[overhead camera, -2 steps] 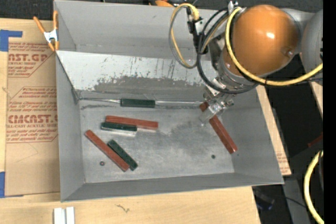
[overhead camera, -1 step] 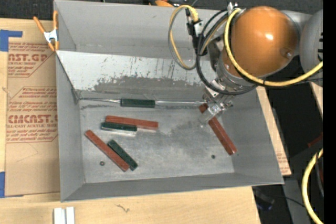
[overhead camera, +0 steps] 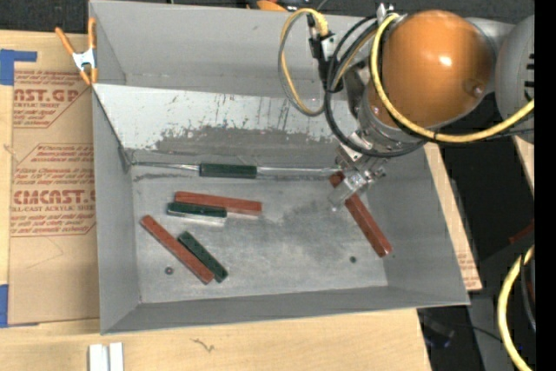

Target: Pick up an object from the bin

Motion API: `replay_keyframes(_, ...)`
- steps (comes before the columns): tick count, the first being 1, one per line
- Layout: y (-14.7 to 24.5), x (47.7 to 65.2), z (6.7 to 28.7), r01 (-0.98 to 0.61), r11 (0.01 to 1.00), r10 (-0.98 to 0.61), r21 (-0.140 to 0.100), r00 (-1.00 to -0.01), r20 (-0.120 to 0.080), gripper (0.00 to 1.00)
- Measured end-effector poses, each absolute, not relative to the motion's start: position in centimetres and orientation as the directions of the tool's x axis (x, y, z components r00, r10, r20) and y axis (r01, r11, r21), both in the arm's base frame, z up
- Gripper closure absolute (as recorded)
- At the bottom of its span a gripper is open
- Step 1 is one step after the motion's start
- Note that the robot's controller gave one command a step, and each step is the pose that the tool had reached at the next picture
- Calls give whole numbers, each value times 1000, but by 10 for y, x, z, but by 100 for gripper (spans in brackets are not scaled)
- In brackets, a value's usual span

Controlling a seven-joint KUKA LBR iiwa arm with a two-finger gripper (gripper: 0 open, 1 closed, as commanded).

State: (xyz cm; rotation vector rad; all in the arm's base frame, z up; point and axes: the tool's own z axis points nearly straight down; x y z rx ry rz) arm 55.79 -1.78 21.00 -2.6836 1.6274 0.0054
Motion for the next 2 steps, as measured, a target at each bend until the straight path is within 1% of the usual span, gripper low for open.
replay_keyframes(1, -34, 570, 282, -713, -701, -713, -3, 701, -1, 100)
replay_keyframes(2, -39, 536, 267, -734, -679, -734, 1, 679, -5, 100)
